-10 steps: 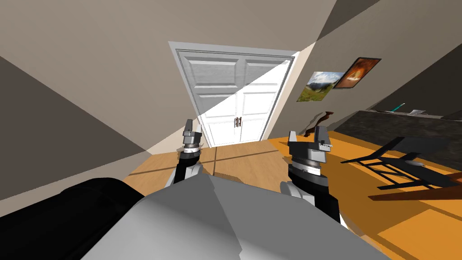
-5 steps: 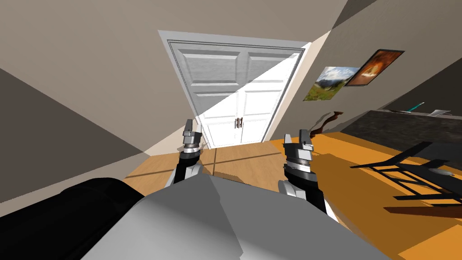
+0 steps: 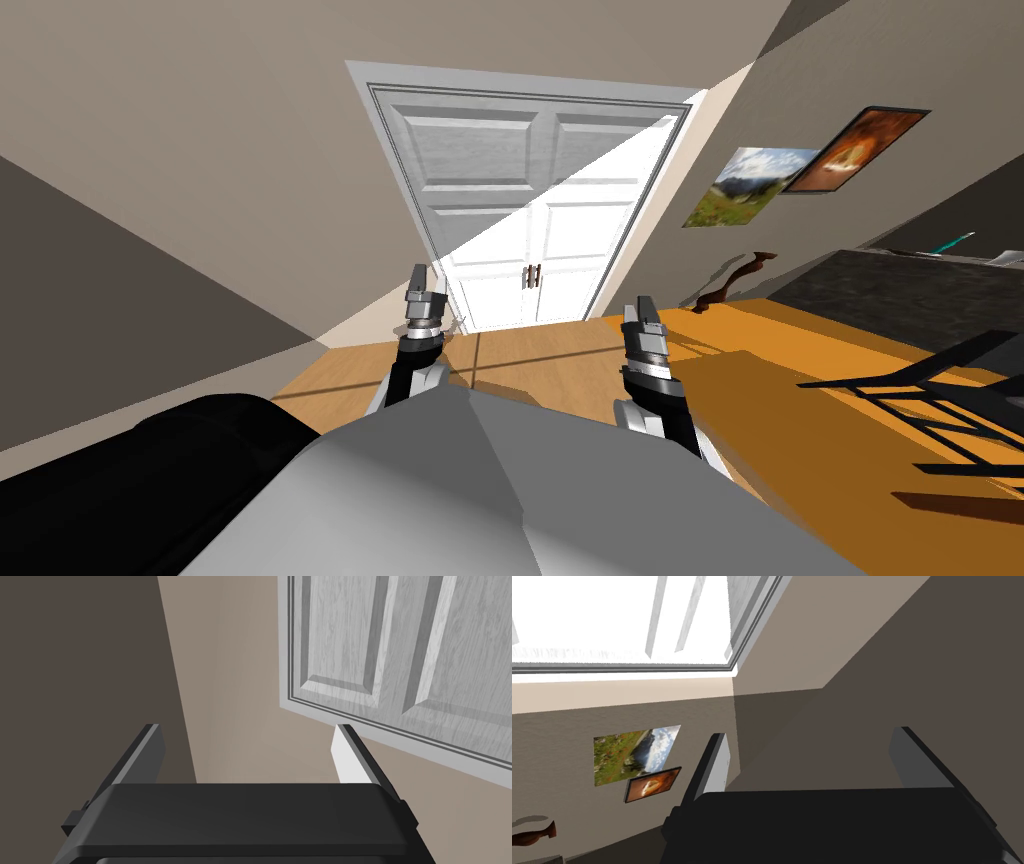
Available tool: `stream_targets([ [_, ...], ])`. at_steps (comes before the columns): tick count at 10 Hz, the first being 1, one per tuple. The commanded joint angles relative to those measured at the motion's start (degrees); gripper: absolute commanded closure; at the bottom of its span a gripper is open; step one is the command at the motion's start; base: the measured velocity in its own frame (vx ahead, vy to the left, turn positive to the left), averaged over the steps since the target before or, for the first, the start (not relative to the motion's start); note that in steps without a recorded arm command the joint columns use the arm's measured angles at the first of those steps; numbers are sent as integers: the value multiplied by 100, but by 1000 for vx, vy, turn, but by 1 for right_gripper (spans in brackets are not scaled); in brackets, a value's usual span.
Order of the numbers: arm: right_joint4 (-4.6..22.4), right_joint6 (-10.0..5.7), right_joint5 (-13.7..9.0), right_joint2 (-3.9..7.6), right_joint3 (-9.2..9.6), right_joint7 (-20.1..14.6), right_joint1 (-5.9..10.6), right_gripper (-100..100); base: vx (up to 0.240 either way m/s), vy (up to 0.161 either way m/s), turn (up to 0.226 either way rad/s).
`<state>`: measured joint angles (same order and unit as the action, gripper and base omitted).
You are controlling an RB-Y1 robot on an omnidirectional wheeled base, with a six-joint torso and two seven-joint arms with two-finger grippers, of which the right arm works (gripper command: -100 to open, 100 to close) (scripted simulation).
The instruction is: Pull the door open
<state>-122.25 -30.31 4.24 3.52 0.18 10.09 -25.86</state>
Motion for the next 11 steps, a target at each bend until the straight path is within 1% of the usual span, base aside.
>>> stream_targets([
  [1,224,-63,97,38,-49,196,38,-100,138,26,37],
  [11,1447,-355,634,135,-267,1178,349,-100,99,16,24],
])
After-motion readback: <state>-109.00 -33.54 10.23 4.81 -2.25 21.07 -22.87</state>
